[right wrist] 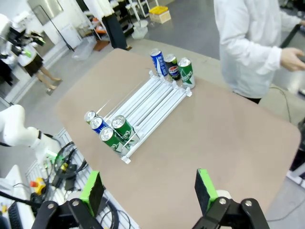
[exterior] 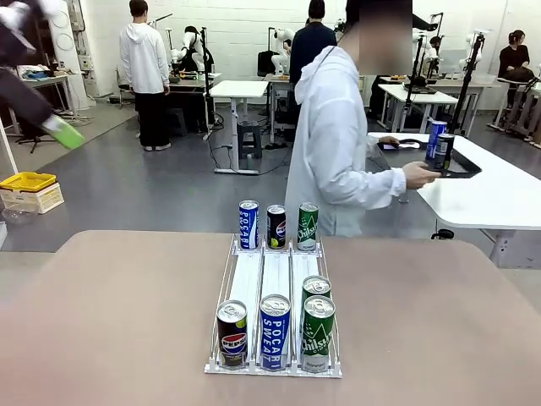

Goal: Retrieve and hand over the desired beverage to the person.
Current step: Place the picked can on the Handle tray extended by the person.

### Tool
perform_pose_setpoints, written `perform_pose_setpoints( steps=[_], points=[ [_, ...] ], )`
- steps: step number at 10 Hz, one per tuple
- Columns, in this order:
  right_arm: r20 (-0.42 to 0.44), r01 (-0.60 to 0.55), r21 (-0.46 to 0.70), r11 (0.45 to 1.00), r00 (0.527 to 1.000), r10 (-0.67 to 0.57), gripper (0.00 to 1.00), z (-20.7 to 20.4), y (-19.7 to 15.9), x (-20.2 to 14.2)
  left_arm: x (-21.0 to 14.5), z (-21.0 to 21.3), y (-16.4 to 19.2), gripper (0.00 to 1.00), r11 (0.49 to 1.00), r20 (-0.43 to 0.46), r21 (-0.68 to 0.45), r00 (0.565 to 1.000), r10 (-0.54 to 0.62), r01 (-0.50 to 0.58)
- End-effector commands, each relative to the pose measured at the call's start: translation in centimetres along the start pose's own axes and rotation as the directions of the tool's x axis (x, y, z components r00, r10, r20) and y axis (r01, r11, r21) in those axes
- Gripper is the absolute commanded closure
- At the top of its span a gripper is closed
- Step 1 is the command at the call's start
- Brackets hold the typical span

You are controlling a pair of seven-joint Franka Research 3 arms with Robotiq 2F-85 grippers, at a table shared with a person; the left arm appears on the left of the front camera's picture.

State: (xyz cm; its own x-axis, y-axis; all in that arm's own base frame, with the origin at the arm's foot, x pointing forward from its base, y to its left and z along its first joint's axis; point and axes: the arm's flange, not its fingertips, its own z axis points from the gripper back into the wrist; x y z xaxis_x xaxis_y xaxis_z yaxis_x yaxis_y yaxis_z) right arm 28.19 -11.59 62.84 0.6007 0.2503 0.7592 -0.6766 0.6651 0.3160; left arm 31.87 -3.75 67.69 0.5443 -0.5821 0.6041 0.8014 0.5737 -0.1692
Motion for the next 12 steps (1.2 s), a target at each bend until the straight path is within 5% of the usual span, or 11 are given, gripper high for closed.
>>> perform_pose_setpoints(
  steps=[1,8,12],
  points=[
    [0.025,-0.013,0.025,1.0,1.0,0.013,0.0,-0.1,-0.1,0.2,-1.8,2.5,1.6,0.0,0.991,0.076,-0.111,0.994,0.081,-0.072],
    [0.025,-0.013,0.025,1.0,1.0,0.013,0.0,-0.1,-0.1,0.2,-6.3,2.3,3.2,0.0,0.999,0.219,-0.032,0.975,0.037,-0.031],
    [0.025,-0.013,0.025,1.0,1.0,0.013,0.0,-0.1,-0.1,0.2,-7.1,0.9,4.6,0.0,0.994,0.255,-0.104,0.966,0.048,-0.022]
  ],
)
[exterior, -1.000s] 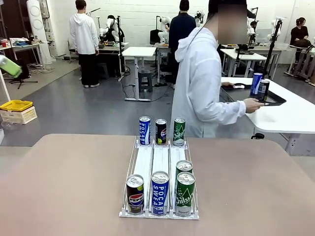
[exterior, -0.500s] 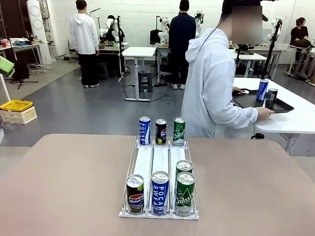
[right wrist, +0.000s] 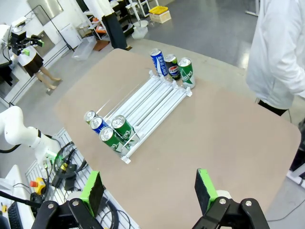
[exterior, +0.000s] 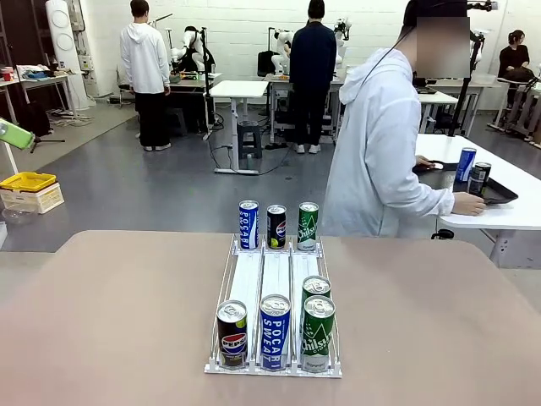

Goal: Retrieve and hand over the desired beverage to the person.
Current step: Place the picked can on the Handle tray extended by the person.

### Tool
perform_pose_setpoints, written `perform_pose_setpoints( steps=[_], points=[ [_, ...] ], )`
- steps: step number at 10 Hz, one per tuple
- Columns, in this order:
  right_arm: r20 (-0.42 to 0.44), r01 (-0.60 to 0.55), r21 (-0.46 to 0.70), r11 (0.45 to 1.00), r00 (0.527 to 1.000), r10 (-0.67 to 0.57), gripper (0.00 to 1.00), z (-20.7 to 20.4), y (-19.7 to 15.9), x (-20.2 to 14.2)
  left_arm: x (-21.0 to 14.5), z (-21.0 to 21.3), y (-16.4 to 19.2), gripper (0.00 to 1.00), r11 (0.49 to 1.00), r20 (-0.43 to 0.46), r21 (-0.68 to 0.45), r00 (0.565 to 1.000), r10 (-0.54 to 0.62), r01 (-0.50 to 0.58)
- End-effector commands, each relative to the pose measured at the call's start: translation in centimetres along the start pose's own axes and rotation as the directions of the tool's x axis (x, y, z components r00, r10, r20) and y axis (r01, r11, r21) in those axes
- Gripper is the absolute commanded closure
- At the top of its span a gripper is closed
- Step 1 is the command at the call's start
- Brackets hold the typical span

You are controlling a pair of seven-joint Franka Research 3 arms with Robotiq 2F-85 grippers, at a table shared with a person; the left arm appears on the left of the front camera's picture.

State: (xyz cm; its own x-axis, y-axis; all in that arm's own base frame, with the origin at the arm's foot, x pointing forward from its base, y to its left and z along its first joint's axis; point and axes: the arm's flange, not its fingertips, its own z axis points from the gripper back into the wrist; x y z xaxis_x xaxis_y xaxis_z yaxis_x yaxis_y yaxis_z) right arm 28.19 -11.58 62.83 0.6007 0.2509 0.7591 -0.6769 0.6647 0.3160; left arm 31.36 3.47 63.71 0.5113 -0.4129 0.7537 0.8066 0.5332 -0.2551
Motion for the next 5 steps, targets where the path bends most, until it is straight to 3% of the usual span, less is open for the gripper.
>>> perform_pose_setpoints(
  steps=[1,2,5],
  points=[
    [0.026,-0.013,0.025,1.0,1.0,0.013,0.0,-0.08,-0.07,0.19,0.27,-0.31,0.3,0.0,1.0,0.045,-0.013,0.999,0.011,-0.01],
    [0.026,-0.013,0.025,1.0,1.0,0.013,0.0,-0.08,-0.07,0.19,0.0,0.0,0.0,0.0,1.0,0.0,0.0,1.0,0.0,0.0],
    [0.026,-0.013,0.025,1.0,1.0,0.013,0.0,-0.08,-0.07,0.19,0.0,0.0,0.0,0.0,1.0,0.0,0.0,1.0,0.0,0.0]
  ],
)
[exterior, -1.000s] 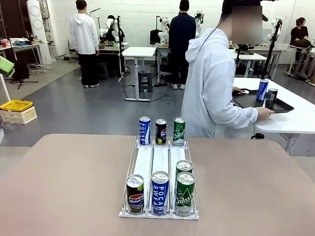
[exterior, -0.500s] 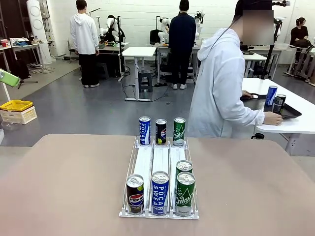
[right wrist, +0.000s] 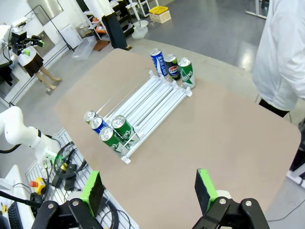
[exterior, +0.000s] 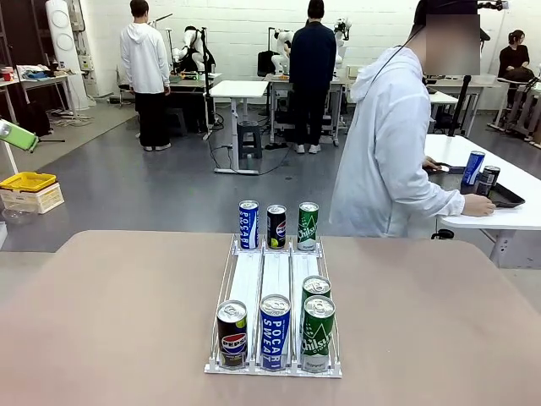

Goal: Retrieve and hand over the desired beverage to the person.
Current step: Place the picked can on the Handle tray extended by the person.

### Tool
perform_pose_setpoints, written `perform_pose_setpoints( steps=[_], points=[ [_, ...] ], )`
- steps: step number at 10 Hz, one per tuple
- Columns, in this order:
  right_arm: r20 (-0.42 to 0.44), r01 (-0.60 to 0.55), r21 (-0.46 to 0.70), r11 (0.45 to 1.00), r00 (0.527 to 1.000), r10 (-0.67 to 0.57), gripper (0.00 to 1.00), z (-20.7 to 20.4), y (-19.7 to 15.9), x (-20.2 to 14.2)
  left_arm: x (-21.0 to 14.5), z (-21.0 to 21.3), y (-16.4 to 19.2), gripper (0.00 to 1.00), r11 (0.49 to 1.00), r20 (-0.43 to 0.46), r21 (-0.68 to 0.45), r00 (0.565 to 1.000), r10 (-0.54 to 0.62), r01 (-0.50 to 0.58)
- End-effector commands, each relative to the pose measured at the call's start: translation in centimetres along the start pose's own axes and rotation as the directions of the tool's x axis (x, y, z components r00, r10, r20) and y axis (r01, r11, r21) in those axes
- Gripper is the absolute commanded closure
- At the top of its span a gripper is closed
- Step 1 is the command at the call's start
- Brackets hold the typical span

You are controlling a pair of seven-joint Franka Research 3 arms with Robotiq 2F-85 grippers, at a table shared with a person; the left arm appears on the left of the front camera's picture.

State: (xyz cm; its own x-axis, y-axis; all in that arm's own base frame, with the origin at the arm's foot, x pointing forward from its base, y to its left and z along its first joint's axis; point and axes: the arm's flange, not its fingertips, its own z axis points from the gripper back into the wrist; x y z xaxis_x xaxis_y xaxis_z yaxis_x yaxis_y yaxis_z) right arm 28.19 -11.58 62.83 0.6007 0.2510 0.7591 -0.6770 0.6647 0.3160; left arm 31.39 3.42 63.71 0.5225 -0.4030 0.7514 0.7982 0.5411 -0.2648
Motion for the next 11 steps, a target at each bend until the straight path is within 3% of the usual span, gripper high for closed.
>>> perform_pose_setpoints(
  steps=[1,11],
  points=[
    [0.026,-0.013,0.025,1.0,1.0,0.012,0.0,-0.08,-0.07,0.19,-0.04,0.05,0.01,0.0,1.0,-0.003,-0.002,1.0,-0.015,0.015],
    [0.026,-0.013,0.025,1.0,1.0,0.012,0.0,-0.08,-0.07,0.19,-0.04,0.05,0.01,0.0,1.0,-0.003,-0.002,1.0,-0.015,0.015]
  ],
)
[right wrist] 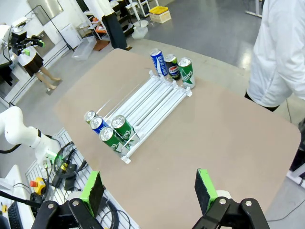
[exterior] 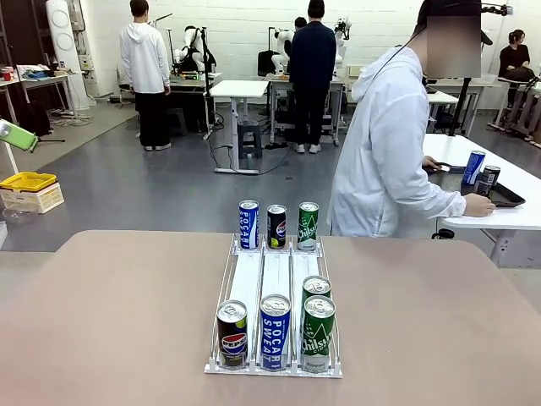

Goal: Retrieve and hand over the desired beverage to the person.
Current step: Place the picked can on the Handle tray extended by the person.

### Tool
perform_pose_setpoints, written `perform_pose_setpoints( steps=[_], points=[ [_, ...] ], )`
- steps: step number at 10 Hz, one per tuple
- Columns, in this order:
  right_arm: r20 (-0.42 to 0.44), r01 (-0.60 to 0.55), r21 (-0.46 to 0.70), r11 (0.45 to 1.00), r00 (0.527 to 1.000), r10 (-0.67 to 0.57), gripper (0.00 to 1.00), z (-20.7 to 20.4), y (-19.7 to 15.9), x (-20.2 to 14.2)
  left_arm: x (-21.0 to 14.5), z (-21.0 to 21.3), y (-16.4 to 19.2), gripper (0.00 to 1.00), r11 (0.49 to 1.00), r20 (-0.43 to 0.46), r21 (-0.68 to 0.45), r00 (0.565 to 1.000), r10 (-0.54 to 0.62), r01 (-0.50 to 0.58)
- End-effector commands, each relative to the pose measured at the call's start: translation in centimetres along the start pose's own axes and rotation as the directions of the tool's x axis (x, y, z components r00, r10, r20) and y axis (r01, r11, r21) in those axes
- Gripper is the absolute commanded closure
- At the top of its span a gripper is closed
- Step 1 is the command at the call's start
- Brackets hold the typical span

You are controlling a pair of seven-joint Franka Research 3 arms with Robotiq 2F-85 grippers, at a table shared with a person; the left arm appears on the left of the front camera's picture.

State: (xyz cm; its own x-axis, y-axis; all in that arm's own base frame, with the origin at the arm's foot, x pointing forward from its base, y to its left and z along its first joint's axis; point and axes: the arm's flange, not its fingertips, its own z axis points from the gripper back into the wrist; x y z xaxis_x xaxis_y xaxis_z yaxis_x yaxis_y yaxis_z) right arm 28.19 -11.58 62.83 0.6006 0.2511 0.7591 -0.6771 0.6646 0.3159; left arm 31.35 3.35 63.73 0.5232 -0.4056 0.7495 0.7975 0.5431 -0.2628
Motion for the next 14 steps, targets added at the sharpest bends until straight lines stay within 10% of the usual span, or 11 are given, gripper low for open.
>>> perform_pose_setpoints(
  steps=[1,14],
  points=[
    [0.026,-0.013,0.025,1.0,1.0,0.012,0.0,-0.08,-0.07,0.19,-0.06,0.07,0.08,0.0,1.0,0.001,-0.005,1.0,-0.015,0.015],
    [0.026,-0.013,0.025,1.0,1.0,0.012,0.0,-0.08,-0.07,0.19,-0.06,0.07,0.08,0.0,1.0,0.001,-0.005,1.0,-0.015,0.015]
  ],
)
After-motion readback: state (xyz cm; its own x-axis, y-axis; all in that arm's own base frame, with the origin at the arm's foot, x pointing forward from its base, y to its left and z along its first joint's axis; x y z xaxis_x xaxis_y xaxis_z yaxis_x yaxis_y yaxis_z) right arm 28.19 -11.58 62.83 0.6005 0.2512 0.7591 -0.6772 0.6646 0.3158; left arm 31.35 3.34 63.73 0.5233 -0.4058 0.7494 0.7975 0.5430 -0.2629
